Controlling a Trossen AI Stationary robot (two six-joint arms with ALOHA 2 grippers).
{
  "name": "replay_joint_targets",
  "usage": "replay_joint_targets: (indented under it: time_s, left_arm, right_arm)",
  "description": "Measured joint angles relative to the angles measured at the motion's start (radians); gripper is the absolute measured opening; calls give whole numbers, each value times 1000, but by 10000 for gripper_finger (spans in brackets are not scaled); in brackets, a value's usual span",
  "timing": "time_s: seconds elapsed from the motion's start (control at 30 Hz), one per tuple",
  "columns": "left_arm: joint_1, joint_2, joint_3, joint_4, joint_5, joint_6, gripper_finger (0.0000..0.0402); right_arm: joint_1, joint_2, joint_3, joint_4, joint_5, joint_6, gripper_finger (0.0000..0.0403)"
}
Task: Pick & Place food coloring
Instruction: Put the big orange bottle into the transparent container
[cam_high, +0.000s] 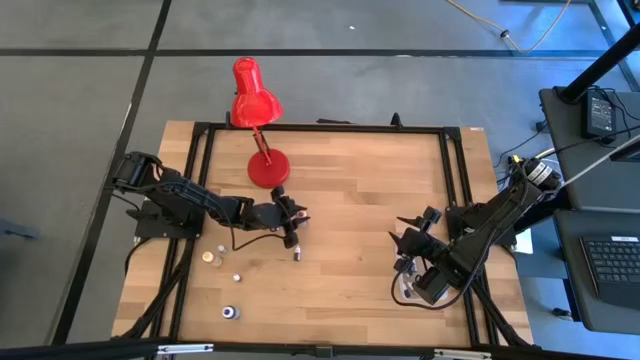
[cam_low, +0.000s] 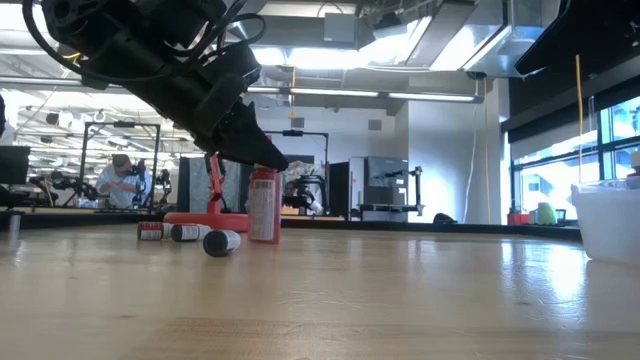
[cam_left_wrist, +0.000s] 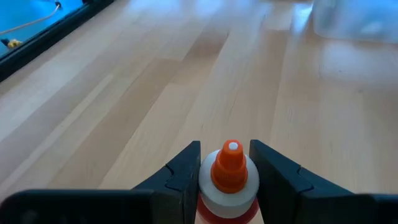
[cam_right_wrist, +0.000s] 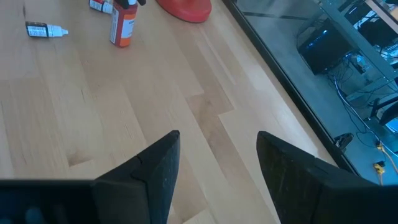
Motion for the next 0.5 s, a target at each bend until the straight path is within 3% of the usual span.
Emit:
replay_joint_targets:
  time_s: [0.2,0.5]
  left_arm:
    - [4,0,21,168,46,3,119]
    - [13,93,318,15,118,149,115]
  right_arm:
    - [0,0,0,-2,0,0,216]
    - [0,-1,0,-52,-1,9,216]
